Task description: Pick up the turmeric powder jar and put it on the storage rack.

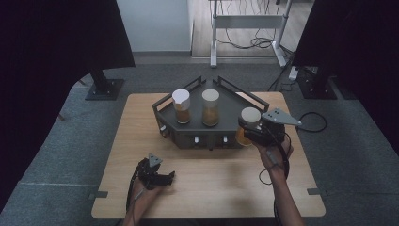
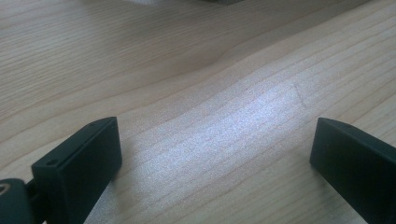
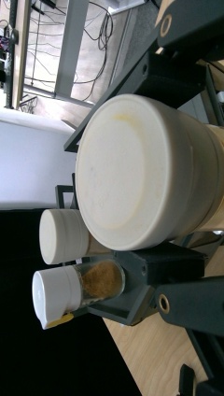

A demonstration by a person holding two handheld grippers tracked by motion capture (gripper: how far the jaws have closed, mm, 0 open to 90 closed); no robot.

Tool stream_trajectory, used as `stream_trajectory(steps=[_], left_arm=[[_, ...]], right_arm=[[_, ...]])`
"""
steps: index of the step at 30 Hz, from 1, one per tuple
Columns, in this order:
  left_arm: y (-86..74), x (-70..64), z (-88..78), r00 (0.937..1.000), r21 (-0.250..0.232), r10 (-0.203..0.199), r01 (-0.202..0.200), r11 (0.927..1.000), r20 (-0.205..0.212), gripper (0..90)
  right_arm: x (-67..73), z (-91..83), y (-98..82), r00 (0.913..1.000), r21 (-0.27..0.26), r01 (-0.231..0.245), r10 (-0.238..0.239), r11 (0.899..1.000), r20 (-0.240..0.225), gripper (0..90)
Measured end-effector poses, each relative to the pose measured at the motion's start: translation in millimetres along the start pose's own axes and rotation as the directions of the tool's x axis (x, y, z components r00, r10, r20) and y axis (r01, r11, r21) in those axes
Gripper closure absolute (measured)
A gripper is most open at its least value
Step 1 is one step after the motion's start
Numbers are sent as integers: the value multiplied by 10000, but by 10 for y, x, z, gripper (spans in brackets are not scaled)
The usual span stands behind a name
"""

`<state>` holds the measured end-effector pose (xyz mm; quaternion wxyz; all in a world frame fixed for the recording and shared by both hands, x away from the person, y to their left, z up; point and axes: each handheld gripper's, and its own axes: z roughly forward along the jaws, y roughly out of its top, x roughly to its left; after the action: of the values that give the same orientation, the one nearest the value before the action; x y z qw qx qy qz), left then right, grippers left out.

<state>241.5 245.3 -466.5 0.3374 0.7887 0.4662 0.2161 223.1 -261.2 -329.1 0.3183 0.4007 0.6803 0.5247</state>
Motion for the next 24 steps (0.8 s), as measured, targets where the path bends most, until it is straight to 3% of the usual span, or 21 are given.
stream_trajectory(steps=[24], left_arm=[[0, 0, 0, 10000, 1, -2, 2, 10000, 1, 16]], right_arm=[[-78, 292, 204, 9999, -46, 125, -125, 9999, 90, 332]])
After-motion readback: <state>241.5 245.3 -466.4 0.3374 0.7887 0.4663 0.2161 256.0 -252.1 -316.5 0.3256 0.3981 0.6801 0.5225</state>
